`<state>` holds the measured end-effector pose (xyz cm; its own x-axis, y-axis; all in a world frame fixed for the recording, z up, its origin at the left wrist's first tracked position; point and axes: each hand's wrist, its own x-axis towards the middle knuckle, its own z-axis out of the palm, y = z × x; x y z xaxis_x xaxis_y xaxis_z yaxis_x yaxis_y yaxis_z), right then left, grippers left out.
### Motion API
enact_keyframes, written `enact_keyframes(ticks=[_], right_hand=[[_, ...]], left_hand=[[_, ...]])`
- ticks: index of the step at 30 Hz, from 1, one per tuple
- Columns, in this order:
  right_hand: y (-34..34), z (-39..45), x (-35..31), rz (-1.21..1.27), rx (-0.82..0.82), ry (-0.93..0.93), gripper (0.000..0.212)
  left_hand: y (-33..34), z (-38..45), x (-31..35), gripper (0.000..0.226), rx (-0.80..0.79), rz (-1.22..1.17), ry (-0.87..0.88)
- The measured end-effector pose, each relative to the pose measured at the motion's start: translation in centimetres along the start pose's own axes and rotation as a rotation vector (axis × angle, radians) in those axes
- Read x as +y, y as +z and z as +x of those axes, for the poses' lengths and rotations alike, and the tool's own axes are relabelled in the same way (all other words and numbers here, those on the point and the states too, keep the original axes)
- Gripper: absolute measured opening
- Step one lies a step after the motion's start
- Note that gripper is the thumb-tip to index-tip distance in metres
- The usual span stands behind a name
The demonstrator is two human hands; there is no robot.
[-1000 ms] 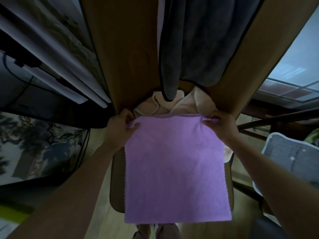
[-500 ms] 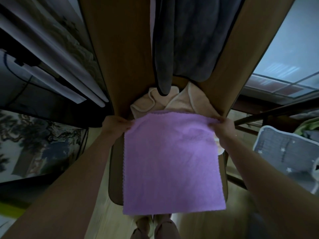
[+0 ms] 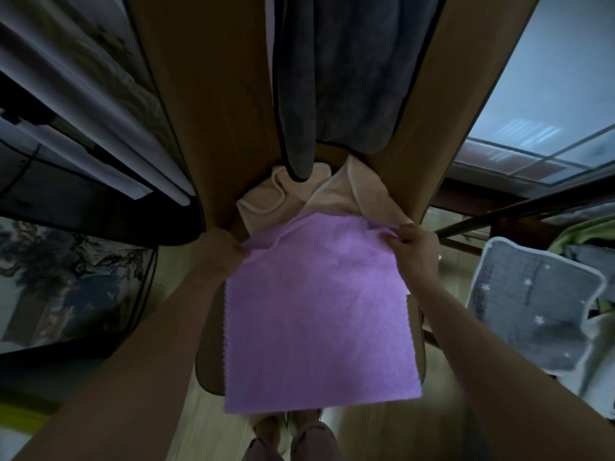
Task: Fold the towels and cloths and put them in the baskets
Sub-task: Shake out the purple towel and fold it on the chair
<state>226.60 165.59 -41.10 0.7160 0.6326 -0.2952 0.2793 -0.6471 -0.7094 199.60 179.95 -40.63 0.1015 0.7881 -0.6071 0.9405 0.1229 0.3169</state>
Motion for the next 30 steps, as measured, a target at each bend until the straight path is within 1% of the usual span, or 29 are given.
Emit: enact_keyframes(ticks=[2, 4, 6, 8, 9, 12, 14, 15, 16, 19, 21, 23, 24, 26, 27, 28, 30], right_hand=[[-0.2, 0.3, -0.5, 0.075, 0.059, 0.095, 0.018], [-0.3, 0.4, -1.1, 0.100, 0.082, 0.142, 0.019], [-0.6, 0.4, -1.6, 0.106, 0.105, 0.174, 0.021], [-1.5, 0.0, -2.6, 0.121, 0.120, 0.201, 0.023], [-2.1, -0.3, -3.3, 0.137, 0.122, 0.211, 0.024], [-4.8, -1.8, -6.5, 0.211, 0.149, 0.205, 0.027], [-7.2, -3.4, -9.5, 0.293, 0.182, 0.194, 0.028], [-8.5, -4.3, -11.0, 0.329, 0.195, 0.189, 0.028], [-9.8, -5.3, -12.5, 0.352, 0.205, 0.186, 0.028], [-13.4, -8.3, -15.6, 0.406, 0.225, 0.156, 0.021], [-15.5, -10.6, -17.3, 0.443, 0.238, 0.128, 0.012], [-18.0, -13.8, -19.7, 0.478, 0.274, 0.084, 0.011], [-19.2, -15.3, -20.5, 0.508, 0.308, 0.073, 0.011], [-21.2, -18.1, -21.5, 0.567, 0.340, 0.034, 0.011], [-21.8, -19.4, -21.8, 0.555, 0.336, 0.011, 0.012], [-22.2, -20.7, -21.9, 0.515, 0.332, -0.005, 0.013], [-22.6, -23.1, -22.2, 0.476, 0.381, -0.050, 0.013]], left_hand=[[-0.2, 0.1, 0.0, 0.027, 0.014, -0.135, -0.032], [-1.1, -0.3, 0.2, 0.018, 0.030, -0.377, -0.107], [-2.6, -0.9, 0.2, 0.016, 0.085, -0.530, -0.173], [-4.6, -2.0, 0.0, 0.018, 0.131, -0.488, -0.160], [-5.7, -2.9, 0.2, 0.022, 0.150, -0.459, -0.148], [-9.5, -5.9, 0.7, 0.031, 0.239, -0.522, -0.133], [-12.2, -8.6, 1.3, 0.024, 0.315, -0.543, -0.114], [-13.4, -10.1, 1.6, 0.015, 0.347, -0.561, -0.078], [-14.7, -11.6, 1.9, 0.011, 0.384, -0.584, -0.042], [-18.4, -16.7, 2.8, 0.013, 0.452, -0.614, 0.019], [-20.3, -20.1, 3.1, 0.023, 0.460, -0.609, 0.005], [-22.0, -23.1, 3.1, 0.035, 0.476, -0.604, 0.018], [-22.7, -24.5, 3.1, 0.035, 0.500, -0.600, 0.037], [-23.9, -27.1, 2.9, 0.023, 0.544, -0.654, 0.051], [-24.4, -28.4, 2.9, 0.018, 0.562, -0.681, 0.049], [-24.8, -29.9, 2.8, 0.018, 0.577, -0.694, 0.057], [-25.1, -31.9, 2.5, 0.019, 0.614, -0.724, 0.117]])
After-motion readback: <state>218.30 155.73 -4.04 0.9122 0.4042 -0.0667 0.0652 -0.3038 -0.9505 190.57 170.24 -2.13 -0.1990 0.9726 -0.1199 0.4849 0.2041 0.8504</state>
